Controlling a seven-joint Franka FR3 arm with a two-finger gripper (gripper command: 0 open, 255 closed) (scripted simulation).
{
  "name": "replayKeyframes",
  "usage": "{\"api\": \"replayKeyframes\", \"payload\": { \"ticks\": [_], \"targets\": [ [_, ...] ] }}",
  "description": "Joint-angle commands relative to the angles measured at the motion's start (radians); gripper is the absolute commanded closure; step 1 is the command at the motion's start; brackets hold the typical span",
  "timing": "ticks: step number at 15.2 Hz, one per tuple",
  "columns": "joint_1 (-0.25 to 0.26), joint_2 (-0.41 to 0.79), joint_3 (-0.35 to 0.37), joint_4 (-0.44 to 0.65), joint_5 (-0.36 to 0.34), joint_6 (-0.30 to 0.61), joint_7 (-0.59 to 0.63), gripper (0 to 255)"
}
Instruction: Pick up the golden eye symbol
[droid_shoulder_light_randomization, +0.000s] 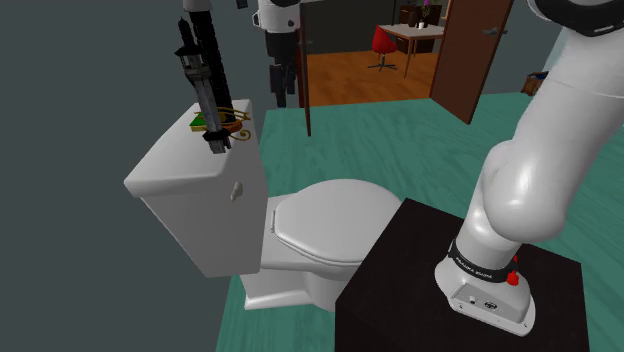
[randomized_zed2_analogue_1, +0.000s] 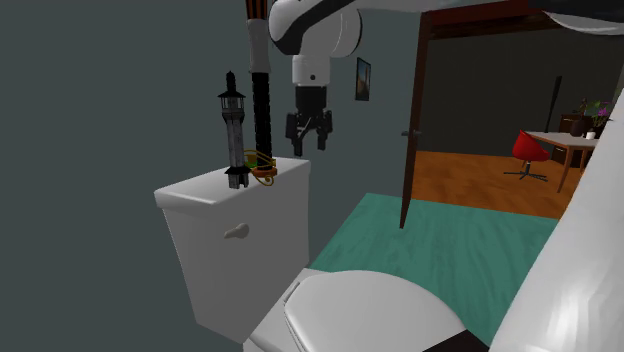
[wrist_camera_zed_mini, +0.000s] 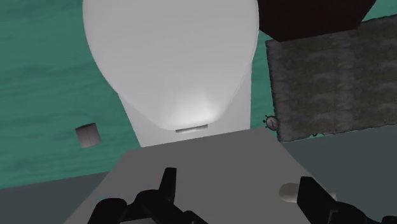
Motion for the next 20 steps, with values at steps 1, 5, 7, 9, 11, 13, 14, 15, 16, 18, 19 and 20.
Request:
{"api": "replayKeyframes", "payload": {
  "ticks": [1,5,7,9,11,13,14,15,16,18,19,20],
  "targets": [
    [0.013,0.067,0.01,0.072,0.01,-0.001,-0.025,0],
    [0.033,0.208,0.031,0.243,0.025,-0.023,-0.076,0],
    [0.043,0.281,0.042,0.339,0.03,-0.042,-0.1,0],
    [0.053,0.358,0.055,0.445,0.033,-0.066,-0.122,0],
    [0.061,0.416,0.064,0.527,0.034,-0.088,-0.137,0],
    [0.061,0.408,0.064,0.489,0.034,-0.057,-0.138,0],
    [0.061,0.405,0.064,0.471,0.034,-0.043,-0.138,0],
    [0.061,0.403,0.064,0.454,0.034,-0.028,-0.138,0],
    [0.061,0.4,0.064,0.437,0.035,-0.013,-0.139,0],
    [0.061,0.395,0.064,0.395,0.035,0.024,-0.139,0],
    [0.061,0.395,0.064,0.395,0.035,0.024,-0.139,0],
    [0.061,0.395,0.064,0.395,0.035,0.024,-0.139,0]
  ]
}}
